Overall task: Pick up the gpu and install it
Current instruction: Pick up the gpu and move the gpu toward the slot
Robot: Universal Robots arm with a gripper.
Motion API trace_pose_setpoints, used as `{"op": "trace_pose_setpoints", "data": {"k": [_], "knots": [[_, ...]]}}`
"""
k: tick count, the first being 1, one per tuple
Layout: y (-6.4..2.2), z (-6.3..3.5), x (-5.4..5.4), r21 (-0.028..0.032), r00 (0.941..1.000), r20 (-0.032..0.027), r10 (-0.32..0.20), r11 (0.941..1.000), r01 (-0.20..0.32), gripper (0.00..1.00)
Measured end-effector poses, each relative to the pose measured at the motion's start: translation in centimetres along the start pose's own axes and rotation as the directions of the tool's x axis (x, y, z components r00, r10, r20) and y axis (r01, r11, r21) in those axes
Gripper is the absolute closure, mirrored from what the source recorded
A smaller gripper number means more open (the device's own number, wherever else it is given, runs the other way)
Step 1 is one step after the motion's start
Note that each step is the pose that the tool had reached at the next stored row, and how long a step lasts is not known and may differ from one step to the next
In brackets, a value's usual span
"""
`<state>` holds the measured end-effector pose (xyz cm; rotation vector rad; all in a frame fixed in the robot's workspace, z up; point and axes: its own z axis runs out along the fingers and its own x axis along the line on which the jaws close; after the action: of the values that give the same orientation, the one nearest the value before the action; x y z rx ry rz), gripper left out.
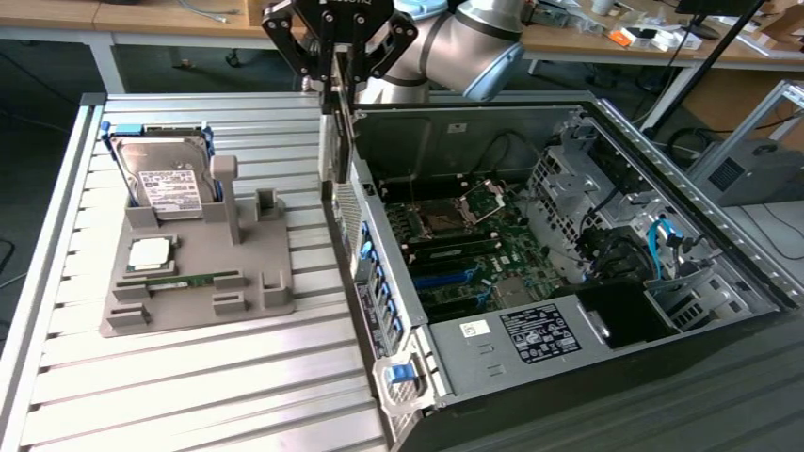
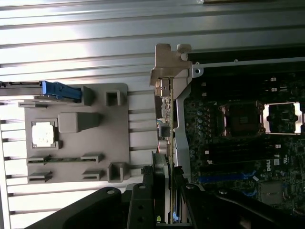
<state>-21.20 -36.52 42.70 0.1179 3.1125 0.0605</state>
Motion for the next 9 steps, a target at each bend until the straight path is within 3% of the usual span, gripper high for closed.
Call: {"op": "trace_pose_setpoints", "data": {"k": [9], "knots": [[0.02, 0.01, -0.27, 0.0011, 1.0, 0.0, 0.0, 1.0, 0.0, 0.73]]}}
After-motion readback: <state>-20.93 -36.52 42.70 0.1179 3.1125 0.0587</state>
